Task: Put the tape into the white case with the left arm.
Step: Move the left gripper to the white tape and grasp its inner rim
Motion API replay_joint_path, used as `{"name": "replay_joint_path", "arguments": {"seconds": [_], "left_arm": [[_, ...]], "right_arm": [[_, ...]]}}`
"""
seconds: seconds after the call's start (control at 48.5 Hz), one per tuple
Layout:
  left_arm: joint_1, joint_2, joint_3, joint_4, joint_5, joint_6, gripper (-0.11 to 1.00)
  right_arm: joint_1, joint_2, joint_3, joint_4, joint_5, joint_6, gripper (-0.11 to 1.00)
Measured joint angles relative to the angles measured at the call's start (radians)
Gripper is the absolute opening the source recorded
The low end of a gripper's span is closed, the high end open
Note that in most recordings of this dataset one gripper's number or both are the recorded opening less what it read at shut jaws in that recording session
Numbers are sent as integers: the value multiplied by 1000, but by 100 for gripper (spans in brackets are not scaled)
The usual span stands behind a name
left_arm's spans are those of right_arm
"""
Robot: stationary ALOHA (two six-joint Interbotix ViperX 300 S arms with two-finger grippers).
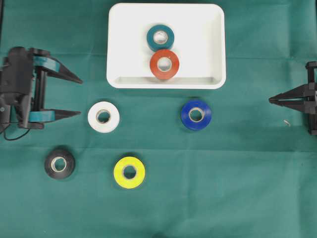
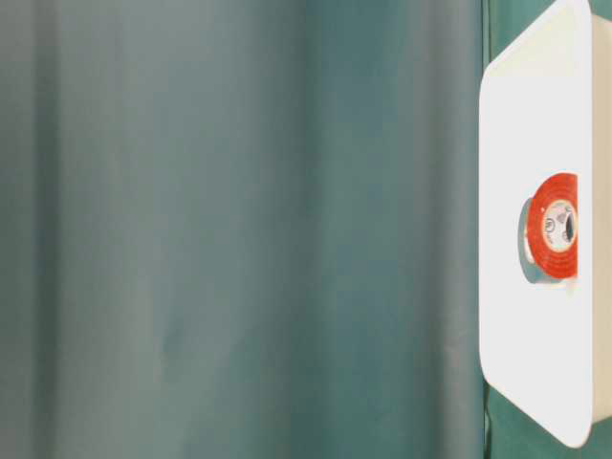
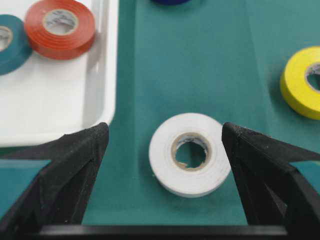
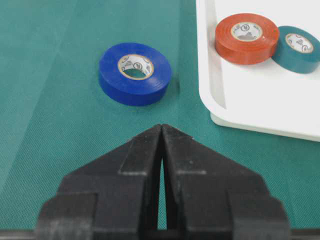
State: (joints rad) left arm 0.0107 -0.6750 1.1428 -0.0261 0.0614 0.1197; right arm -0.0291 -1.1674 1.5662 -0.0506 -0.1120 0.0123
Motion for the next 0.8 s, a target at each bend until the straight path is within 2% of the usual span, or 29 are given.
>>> {"name": "replay_joint_path", "arguments": {"seconds": [0.413, 0.805], "left_arm": [[-37, 150, -54, 0, -2, 2, 96], [-37, 290, -101, 2, -2, 12, 96]], "right_arm": [[0, 0, 0, 0, 0, 0, -9], [2, -2, 0, 0, 0, 0, -9]]}}
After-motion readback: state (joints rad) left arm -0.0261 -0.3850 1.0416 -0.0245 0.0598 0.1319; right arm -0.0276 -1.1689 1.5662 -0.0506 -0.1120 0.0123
